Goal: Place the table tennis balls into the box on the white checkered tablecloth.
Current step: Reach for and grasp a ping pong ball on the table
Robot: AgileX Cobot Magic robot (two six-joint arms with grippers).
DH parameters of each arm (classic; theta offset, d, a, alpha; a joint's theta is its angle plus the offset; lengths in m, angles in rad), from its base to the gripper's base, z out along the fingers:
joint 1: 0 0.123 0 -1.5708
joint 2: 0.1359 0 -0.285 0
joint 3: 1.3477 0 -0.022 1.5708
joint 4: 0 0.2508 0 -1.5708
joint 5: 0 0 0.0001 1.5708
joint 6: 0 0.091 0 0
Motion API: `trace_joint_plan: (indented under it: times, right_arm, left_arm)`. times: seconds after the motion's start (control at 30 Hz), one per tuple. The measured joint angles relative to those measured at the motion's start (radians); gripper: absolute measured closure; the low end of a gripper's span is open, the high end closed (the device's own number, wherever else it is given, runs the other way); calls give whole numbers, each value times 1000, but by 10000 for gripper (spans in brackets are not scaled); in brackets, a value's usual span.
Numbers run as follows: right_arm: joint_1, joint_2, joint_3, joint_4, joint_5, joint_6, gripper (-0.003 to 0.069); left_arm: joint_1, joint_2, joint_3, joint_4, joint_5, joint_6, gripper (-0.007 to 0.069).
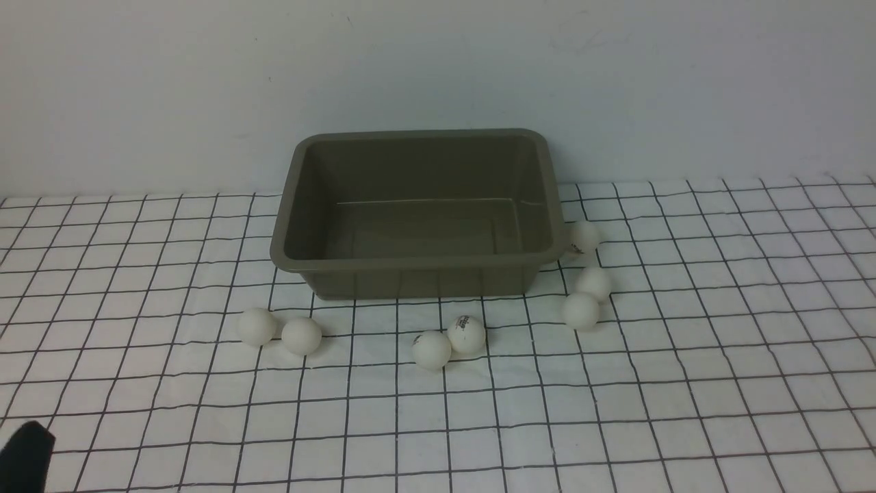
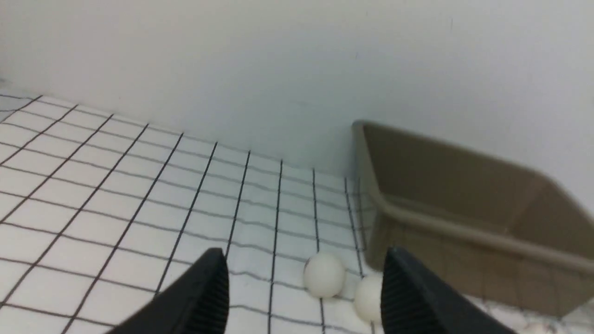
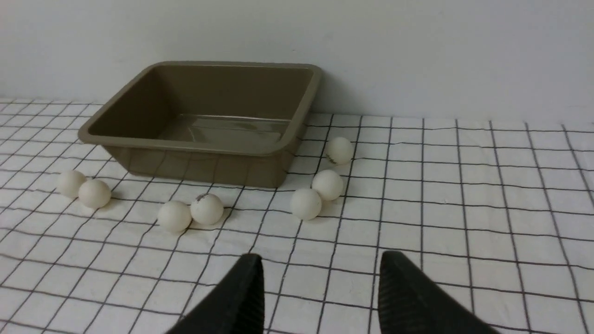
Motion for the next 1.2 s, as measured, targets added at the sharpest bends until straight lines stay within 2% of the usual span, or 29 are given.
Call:
trace_joint_plan:
  times: [0.2, 0.3, 0.43, 0.63, 0.8, 0.97, 1.1, 1.2]
  right_arm:
    - [0, 122, 0, 133, 15, -118, 345]
    - [0, 212, 0, 183, 5, -225, 345]
    - [0, 344, 0, 209, -44, -305, 345]
    - [0, 475, -2, 214, -165, -382, 345]
    - [0, 569, -22, 214, -228, -470, 345]
    - [0, 719, -120, 235, -266, -654, 345]
    - [0, 822, -198, 280, -267, -740, 345]
    - [0, 938, -275, 333, -263, -755, 345]
  left_arm:
    - [0, 0, 0, -176, -119, 0, 220]
    - [0, 0, 0, -253, -124, 0, 220]
    - [0, 0, 0, -341, -124, -1, 220]
    - [0, 0, 0, -376, -124, -1, 220]
    - [0, 0, 0, -382, -55, 7, 220]
    - [0, 0, 0, -379, 162, 154, 220]
    - [0, 0, 0, -442, 192, 271, 233]
    - [0, 0, 0, -495, 190, 383, 254]
